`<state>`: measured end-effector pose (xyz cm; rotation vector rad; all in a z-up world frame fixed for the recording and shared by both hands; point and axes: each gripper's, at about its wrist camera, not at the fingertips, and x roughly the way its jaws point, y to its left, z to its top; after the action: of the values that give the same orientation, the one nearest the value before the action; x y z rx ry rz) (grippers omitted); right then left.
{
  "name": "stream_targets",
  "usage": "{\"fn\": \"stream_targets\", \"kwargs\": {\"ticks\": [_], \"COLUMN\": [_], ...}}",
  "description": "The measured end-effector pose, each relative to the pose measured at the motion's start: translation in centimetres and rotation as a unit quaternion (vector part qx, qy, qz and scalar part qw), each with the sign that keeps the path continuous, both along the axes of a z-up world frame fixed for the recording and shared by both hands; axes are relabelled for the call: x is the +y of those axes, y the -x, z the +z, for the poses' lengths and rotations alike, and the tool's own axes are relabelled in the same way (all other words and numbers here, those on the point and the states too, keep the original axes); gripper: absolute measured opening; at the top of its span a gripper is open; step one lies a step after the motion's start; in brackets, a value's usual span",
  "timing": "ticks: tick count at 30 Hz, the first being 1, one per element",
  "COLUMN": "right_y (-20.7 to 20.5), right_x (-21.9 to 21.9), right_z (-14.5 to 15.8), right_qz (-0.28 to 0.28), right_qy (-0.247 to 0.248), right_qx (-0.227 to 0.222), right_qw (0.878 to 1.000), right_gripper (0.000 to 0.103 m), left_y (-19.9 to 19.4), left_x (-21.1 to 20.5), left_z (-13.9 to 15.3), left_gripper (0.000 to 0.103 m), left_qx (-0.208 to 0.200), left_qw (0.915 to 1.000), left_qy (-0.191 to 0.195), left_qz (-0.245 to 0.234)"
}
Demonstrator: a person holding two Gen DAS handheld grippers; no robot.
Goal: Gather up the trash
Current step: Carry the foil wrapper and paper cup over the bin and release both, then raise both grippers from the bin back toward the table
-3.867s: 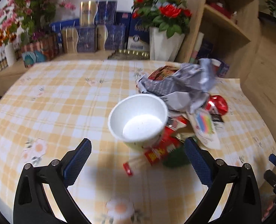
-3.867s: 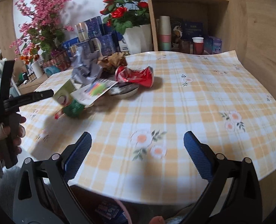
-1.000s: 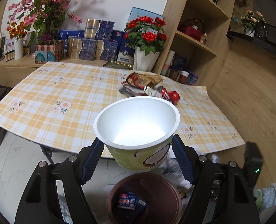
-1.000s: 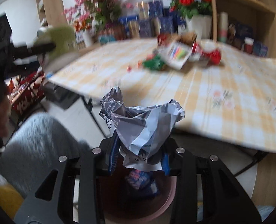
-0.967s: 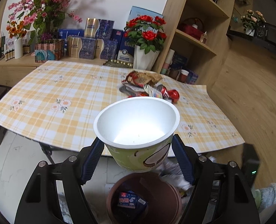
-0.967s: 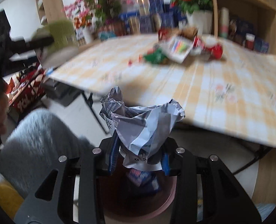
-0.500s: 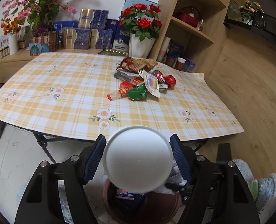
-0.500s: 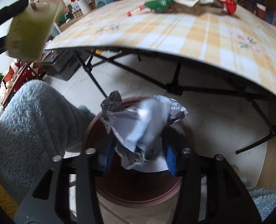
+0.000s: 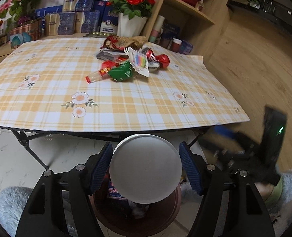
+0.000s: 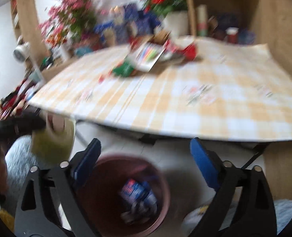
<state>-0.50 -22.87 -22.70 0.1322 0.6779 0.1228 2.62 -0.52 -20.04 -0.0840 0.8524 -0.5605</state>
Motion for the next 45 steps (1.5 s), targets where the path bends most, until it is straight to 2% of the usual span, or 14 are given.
{"fn": "stream_targets", "kwargs": {"ticks": [2, 8, 15, 23, 27, 31, 34, 37, 45], "right_y": [0.0, 0.1, 0.1, 0.2, 0.2, 0.2, 0.2, 0.2, 0.3], "right_x": [-1.0, -2.1, -2.5, -2.6, -2.6, -2.6, -2.6, -2.5, -2.4], "right_z": [0.6, 0.8, 0.3, 0.0, -0.2, -0.3, -0.3, -0.5, -1.1], "right_qz": [-0.026, -0.06, -0.077, -0.082, -0.082, -0.082, -0.082, -0.083, -0.081], "right_qy": [0.004, 0.019, 0.027, 0.027, 0.027, 0.026, 0.026, 0.026, 0.021], "right_qx": [-0.02, -0.035, -0.031, -0.023, -0.019, -0.018, -0.018, -0.015, -0.009], "right_qw": [0.999, 0.997, 0.996, 0.996, 0.996, 0.996, 0.996, 0.996, 0.996], "right_gripper": [0.094, 0.096, 0.096, 0.096, 0.096, 0.096, 0.097, 0.097, 0.097], "left_y": [-0.2, -0.2, -0.5, -0.6, -0.7, -0.7, -0.6, -0.7, -1.4], "left_x": [-0.6, -1.9, -2.7, -2.2, -1.6, -0.5, 0.4, 1.3, 2.8], "left_z": [-0.7, -2.7, -5.1, -5.7, -5.5, -4.6, -3.9, -3.5, -3.9], "left_gripper": [0.067, 0.067, 0.064, 0.063, 0.064, 0.082, 0.091, 0.093, 0.093], "left_qx": [0.006, 0.019, 0.043, 0.055, 0.048, 0.025, 0.004, -0.008, 0.001], "left_qw": [0.9999, 0.9988, 0.9968, 0.9966, 0.9978, 0.9992, 0.9991, 0.9978, 0.9936], "left_qy": [-0.008, -0.034, -0.049, -0.047, -0.041, -0.027, -0.013, -0.01, -0.014], "left_qz": [-0.008, -0.031, -0.047, -0.039, -0.02, 0.014, 0.04, 0.065, 0.112]}}
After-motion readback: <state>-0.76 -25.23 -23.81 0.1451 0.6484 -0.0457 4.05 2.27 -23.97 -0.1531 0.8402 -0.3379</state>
